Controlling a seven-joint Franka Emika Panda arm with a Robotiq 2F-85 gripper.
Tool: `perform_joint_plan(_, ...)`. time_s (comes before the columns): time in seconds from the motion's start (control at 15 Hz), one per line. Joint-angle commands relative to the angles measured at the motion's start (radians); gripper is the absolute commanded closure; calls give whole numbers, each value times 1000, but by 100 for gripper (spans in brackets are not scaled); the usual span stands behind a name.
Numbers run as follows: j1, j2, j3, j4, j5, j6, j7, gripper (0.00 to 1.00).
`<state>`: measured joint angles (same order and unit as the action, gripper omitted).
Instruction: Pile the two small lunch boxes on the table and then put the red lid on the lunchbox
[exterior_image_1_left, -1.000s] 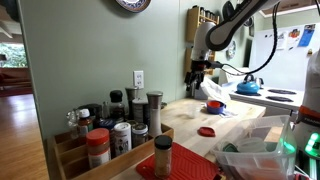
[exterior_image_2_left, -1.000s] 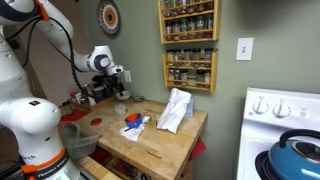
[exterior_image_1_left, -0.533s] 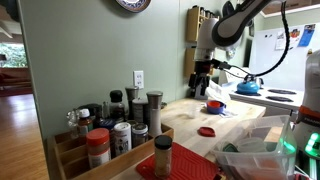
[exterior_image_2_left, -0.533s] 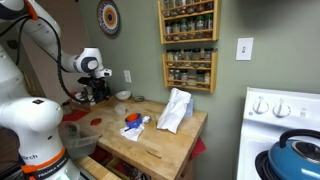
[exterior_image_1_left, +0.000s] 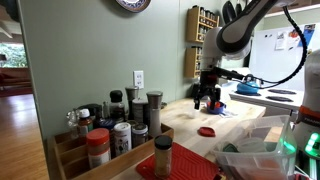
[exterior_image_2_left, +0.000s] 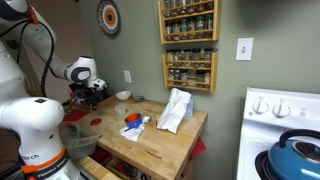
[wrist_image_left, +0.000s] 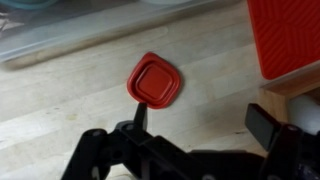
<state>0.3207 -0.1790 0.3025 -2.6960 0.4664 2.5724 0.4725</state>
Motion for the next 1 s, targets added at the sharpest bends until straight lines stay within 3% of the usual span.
perform_joint_plan(0.0,3,60,29,-30,47,75,135,0)
perform_joint_plan(0.07,-2,22,14,-16,13,32,83,0)
perform_joint_plan(0.53,-1,46,8,0,37,30,73,0)
perform_joint_plan(0.93,-7,138,11,15,68,46,157,0)
